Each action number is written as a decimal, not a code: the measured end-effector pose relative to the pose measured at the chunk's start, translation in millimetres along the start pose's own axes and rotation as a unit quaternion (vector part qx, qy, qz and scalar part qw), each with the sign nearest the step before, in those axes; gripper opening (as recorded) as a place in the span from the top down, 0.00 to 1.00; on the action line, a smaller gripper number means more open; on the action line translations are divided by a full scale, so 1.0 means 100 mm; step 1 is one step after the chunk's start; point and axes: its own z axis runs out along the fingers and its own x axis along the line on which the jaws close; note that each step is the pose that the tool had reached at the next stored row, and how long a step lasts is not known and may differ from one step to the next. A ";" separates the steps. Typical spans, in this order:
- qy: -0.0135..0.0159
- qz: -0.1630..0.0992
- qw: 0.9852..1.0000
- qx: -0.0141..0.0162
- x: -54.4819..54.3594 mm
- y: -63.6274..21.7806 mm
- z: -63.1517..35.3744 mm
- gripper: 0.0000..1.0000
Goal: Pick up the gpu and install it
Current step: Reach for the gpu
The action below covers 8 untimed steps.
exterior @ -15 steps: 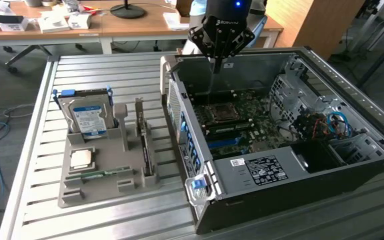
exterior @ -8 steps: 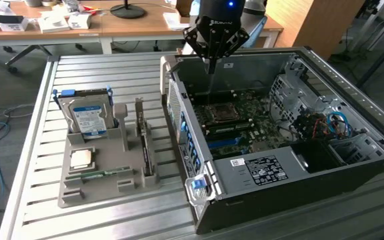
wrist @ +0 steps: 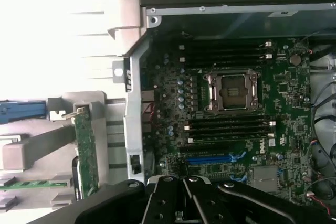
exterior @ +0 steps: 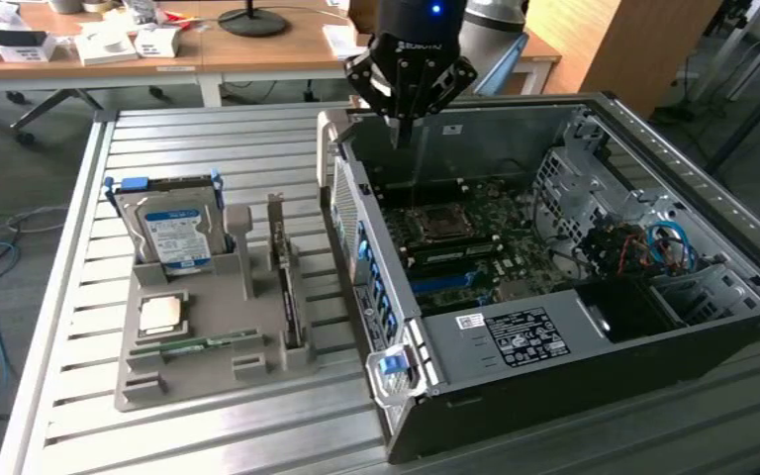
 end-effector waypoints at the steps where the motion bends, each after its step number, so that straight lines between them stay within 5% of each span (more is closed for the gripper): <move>1: 0.000 0.000 1.000 0.000 0.03 -0.002 0.001 0.89; 8: 0.000 0.006 1.000 0.000 0.20 -0.016 0.018 0.89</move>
